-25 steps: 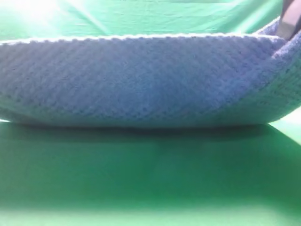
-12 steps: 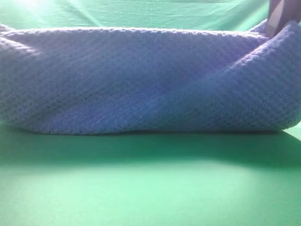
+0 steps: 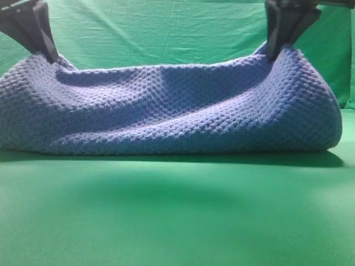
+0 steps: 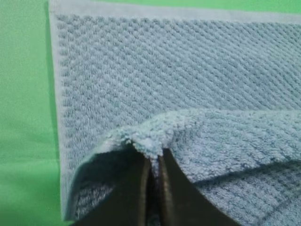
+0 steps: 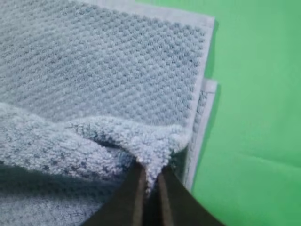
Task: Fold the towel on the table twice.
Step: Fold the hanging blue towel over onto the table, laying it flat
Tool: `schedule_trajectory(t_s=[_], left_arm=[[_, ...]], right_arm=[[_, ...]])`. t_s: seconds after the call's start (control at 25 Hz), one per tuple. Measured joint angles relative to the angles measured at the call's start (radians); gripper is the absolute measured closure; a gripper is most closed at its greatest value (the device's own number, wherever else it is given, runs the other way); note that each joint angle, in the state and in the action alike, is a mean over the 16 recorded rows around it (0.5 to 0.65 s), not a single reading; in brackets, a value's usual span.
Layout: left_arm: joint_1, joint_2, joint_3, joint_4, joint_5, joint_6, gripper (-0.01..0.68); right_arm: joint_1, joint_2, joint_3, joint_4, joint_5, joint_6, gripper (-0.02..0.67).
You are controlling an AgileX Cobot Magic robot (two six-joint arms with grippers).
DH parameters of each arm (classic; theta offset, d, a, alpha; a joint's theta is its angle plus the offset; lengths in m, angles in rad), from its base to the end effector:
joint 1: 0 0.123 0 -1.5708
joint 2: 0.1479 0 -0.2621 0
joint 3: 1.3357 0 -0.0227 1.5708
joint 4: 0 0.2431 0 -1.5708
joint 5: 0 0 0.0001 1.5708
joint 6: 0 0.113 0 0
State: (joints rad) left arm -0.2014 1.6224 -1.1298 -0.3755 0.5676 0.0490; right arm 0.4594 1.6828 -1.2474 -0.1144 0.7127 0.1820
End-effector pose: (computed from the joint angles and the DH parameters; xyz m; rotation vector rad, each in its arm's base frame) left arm 0.3380 -0.0918 0.2153 -0.0072 2.5412 -0.4399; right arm 0.3254 0.1515 0.2165 -0.4502 2.5878 0.0943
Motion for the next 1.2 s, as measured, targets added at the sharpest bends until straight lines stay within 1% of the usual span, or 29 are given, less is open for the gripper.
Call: schedule_trajectory(t_s=[0.2,0.36,0.68,0.8,0.92,1.0,1.08,1.2], left_arm=[[0.0,0.11,-0.104,0.036,-0.023,-0.006,0.673],[0.0,0.176,-0.153,0.062,-0.058,-0.01,0.673],[0.0,0.267,-0.182,0.086,-0.151,-0.01,0.673],[0.0,0.29,-0.183,0.088,-0.184,-0.006,0.666],[0.0,0.306,-0.183,0.09,-0.21,0.001,0.649],[0.0,0.314,-0.184,0.091,-0.222,0.009,0.617],[0.0,0.318,-0.184,0.091,-0.229,0.018,0.565],[0.0,0.314,-0.186,0.092,-0.228,0.033,0.456]], right_arm=[[-0.019,0.115,-0.1,-0.017,-0.022,-0.011,0.649],[-0.037,0.187,-0.152,-0.027,-0.053,-0.015,0.649],[-0.065,0.283,-0.194,-0.03,-0.138,-0.028,0.649],[-0.068,0.303,-0.198,-0.031,-0.173,-0.034,0.634],[-0.068,0.317,-0.199,-0.031,-0.203,-0.041,0.579],[-0.068,0.324,-0.2,-0.031,-0.22,-0.045,0.514],[-0.069,0.328,-0.2,-0.032,-0.232,-0.048,0.435],[-0.069,0.323,-0.206,-0.035,-0.231,-0.051,0.315]])
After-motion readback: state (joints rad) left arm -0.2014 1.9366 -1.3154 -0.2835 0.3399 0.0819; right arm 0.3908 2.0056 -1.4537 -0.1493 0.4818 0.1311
